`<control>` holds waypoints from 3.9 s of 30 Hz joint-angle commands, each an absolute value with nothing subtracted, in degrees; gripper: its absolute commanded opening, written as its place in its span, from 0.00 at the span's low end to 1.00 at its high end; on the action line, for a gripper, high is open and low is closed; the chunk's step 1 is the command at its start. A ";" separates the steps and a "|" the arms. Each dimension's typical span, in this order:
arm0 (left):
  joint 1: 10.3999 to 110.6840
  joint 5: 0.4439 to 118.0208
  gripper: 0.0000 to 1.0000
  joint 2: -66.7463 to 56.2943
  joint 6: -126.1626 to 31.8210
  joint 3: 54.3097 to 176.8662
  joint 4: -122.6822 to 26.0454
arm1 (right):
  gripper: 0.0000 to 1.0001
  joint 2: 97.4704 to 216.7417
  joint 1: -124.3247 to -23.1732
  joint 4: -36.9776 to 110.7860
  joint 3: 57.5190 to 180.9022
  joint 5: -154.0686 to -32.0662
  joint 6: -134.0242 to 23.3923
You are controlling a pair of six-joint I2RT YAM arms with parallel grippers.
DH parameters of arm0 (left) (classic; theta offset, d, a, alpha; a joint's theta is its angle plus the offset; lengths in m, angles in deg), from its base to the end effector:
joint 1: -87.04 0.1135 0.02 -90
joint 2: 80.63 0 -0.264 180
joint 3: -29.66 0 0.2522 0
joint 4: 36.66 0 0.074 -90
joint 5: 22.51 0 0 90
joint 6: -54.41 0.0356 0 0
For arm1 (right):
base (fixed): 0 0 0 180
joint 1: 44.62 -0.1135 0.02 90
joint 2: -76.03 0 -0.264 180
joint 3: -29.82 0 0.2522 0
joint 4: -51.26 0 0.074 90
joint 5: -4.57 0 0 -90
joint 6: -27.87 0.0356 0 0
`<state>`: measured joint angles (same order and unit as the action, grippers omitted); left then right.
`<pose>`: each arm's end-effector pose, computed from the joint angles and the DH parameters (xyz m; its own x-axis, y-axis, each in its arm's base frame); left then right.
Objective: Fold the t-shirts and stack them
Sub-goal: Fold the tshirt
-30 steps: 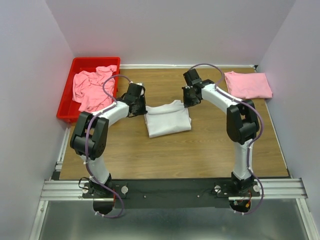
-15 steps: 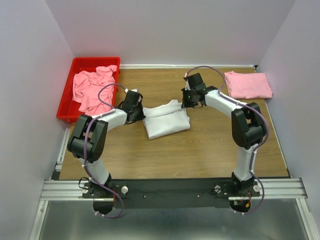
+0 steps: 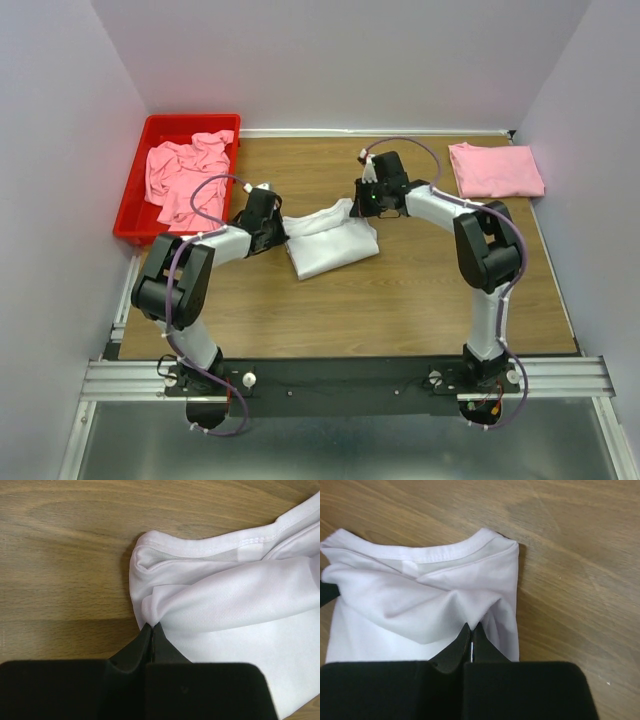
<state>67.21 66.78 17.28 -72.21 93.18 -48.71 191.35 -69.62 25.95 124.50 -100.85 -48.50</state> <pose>0.3197 -0.1157 0.1531 -0.7543 -0.3621 -0.5477 -0.1279 0.8993 -0.4183 0.3986 0.1963 0.1854 -0.7685 -0.1077 -0.6307 -0.4053 0.8447 0.3496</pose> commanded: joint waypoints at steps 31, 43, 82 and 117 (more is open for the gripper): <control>65.87 73.56 0.63 0.06 -74.79 91.85 -53.32 | 0.47 184.22 -69.14 28.01 124.09 -105.98 -48.33; 63.39 65.41 0.23 7.42 -76.63 89.30 -44.54 | 0.19 193.43 -68.44 28.36 125.22 -116.27 -48.60; 74.74 52.56 0.37 19.83 -73.56 101.34 -43.22 | 0.28 203.90 -58.33 42.76 135.42 -138.75 -31.11; 77.81 51.76 0.49 14.41 -74.61 101.43 -42.86 | 0.52 205.35 -58.51 59.48 133.17 -139.04 -14.22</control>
<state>77.68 51.85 23.57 -75.73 101.37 -40.62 215.86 -59.12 61.03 137.97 -141.28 -11.46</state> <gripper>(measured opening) 0.462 0.518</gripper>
